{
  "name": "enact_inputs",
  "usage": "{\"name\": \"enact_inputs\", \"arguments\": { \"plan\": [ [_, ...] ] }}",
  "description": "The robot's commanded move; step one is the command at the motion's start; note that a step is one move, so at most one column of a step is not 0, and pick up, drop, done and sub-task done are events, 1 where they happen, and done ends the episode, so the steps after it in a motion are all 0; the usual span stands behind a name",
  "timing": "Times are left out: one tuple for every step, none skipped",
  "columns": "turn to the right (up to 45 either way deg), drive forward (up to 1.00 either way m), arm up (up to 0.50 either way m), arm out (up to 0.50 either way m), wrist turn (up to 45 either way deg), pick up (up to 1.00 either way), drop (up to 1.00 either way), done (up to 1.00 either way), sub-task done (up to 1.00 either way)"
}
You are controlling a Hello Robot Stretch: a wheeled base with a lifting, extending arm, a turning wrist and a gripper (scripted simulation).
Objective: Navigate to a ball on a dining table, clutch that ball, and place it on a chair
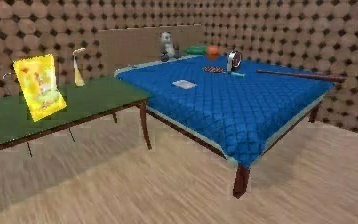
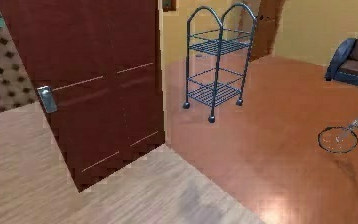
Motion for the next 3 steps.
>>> {"name": "enact_inputs", "arguments": {
  "plan": [
    [-45.0,0.00,0.00,0.00,0.0,0.00,0.00,0.00,0.00],
    [-36.0,0.00,0.00,0.00,0.0,0.00,0.00,0.00,0.00],
    [0.0,0.40,0.00,0.00,0.0,0.00,0.00,0.00,0.00]
  ]
}}
